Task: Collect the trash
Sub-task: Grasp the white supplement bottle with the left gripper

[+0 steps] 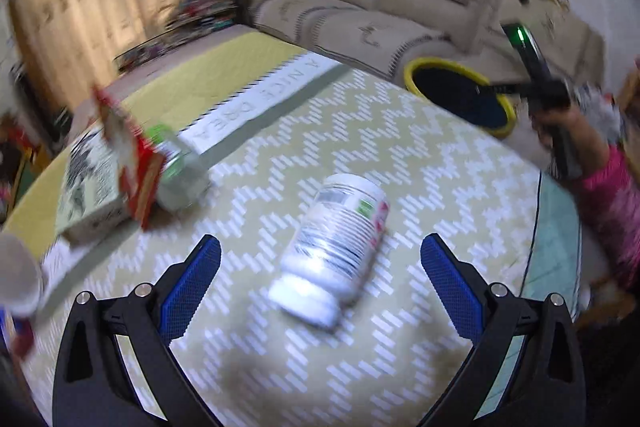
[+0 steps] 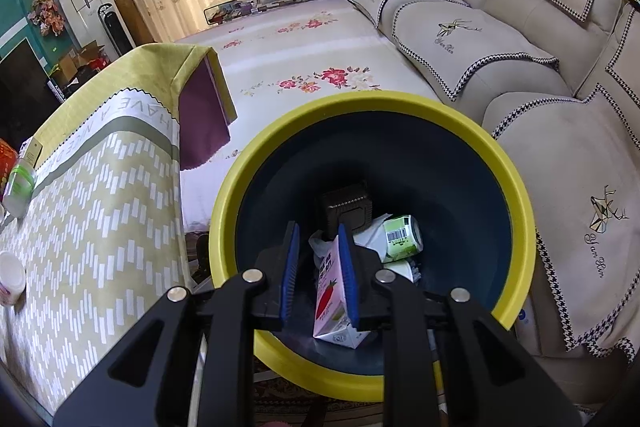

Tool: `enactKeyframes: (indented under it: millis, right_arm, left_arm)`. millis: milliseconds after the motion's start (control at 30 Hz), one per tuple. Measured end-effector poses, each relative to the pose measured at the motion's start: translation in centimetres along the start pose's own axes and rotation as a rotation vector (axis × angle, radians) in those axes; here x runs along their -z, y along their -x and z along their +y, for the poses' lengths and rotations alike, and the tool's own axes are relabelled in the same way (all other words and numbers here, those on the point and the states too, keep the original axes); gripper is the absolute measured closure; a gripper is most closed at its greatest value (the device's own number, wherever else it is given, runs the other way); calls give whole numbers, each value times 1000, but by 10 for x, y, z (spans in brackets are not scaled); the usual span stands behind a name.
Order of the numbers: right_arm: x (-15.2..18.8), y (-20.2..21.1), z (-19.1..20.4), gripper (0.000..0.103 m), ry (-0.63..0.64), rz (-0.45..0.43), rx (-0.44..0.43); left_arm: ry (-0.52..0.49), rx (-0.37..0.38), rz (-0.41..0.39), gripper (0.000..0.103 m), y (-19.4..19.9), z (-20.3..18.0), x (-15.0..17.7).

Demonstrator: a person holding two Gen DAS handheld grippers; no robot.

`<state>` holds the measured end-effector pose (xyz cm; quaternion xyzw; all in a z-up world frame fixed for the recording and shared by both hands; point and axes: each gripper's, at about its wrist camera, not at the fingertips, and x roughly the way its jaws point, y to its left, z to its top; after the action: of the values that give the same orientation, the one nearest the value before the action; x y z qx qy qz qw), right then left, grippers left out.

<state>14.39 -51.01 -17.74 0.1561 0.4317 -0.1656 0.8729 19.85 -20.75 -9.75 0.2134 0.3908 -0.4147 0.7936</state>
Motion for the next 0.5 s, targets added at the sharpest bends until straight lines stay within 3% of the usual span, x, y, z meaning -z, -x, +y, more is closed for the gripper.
enactKeyframes:
  millis: [133, 200, 267, 367, 500]
  right_arm:
    - [2, 1, -5, 83, -6, 1, 4]
    - [3, 1, -8, 83, -11, 3, 8]
    - [4, -1, -11, 83, -15, 7, 8]
    - [6, -3, -14, 83, -19, 13, 6]
    - [8, -2, -18, 83, -27, 11, 2]
  left_arm:
    - [-50, 78, 72, 5, -20, -4, -5]
    - [-95, 72, 96, 14, -27, -15, -4]
    - [-132, 65, 122, 33, -32, -25, -3]
    - [-170, 65, 158, 50, -38, -37, -2]
    - [-151, 59, 159, 52, -36, -42, -5]
